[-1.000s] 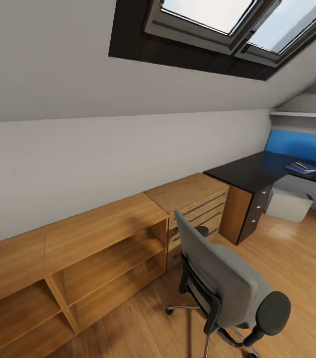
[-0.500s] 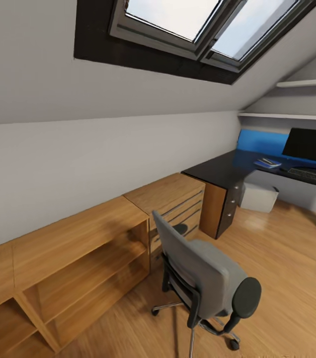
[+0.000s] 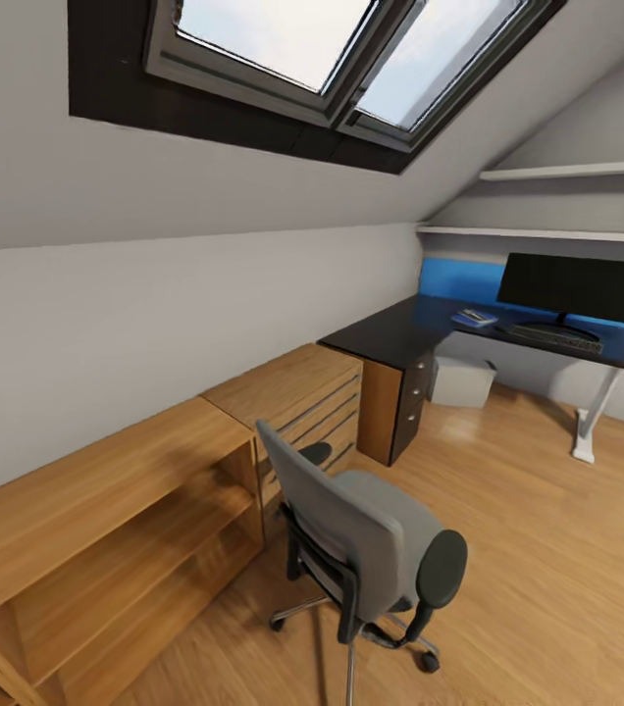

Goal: In the bedroom, organize the workspace by keeping the computer under the desk, ensuring the monitor is on the desk, placing the keyboard on the desk next to the monitor, placing the mouse on the desk next to the keyboard, moving the folder from the swivel chair onto the desk next to the mouse, stacking the notebook on top of the folder with the pen on top of the notebook, and positioning the swivel chair next to the desk.

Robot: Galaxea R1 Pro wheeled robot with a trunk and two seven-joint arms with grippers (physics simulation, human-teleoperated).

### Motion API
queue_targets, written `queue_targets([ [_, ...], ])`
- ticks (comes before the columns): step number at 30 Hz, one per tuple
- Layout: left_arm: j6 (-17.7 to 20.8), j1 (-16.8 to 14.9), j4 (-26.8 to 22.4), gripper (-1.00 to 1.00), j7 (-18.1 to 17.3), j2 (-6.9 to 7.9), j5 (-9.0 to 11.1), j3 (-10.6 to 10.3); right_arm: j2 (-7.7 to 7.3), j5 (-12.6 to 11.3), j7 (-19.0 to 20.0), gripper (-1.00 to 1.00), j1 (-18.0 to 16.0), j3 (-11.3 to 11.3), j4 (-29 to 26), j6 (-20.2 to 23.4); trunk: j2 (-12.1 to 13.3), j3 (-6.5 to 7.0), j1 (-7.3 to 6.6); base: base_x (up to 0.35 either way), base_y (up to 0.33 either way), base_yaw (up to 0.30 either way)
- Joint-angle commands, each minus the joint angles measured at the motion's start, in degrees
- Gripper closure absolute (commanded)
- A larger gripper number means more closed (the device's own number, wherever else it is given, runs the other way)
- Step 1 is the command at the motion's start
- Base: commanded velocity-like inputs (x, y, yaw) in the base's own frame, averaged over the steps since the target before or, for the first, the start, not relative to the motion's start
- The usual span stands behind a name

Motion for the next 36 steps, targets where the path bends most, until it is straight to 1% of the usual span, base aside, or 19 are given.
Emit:
queue_targets([
  [1,-0.1,0.0,-0.1,-1.0,-0.1,-0.03,0.3,0.0,0.03,-0.1,-0.3,-1.0,-0.1,0.5,0.1,-0.2,0.0,0.0,0.01,0.0,0.0,-0.277],
  [6,-0.1,0.0,-0.1,-1.0,-0.1,-0.02,0.3,0.0,0.03,-0.1,-0.3,-1.0,-0.1,0.5,0.1,-0.3,0.0,0.28,0.01,0.051,0.001,-0.277],
  [14,-0.1,0.0,-0.2,-1.0,-0.1,-0.02,0.3,0.0,0.02,-0.1,-0.3,-1.0,-0.1,0.4,0.1,-0.3,0.0,0.73,0.01,0.256,0.048,-0.276],
  [17,-0.1,0.0,-0.2,-1.0,-0.1,-0.03,0.3,0.0,0.0,-0.1,-0.3,-1.0,-0.1,0.4,0.1,-0.3,0.0,0.9,0.01,0.134,0.015,-0.275],
  [25,-0.1,0.0,-0.1,-1.0,-0.1,0.03,0.3,0.0,0.01,-0.1,-0.3,-1.0,-0.1,0.4,0.1,-0.3,0.0,1.35,0.01,0.034,0.023,-0.275],
  [32,-0.1,0.0,-0.1,-1.0,-0.1,0.03,0.3,0.0,-0.03,-0.1,-0.3,-1.0,-0.1,0.4,0.1,-0.3,0.0,1.74,0.01,0.024,0.178,-0.275],
  [36,-0.1,0.0,-0.1,-1.0,-0.1,-0.02,0.3,0.0,-0.01,-0.1,-0.3,-1.0,-0.1,0.4,0.1,-0.3,0.0,1.96,0.01,0.014,0.061,-0.274],
])
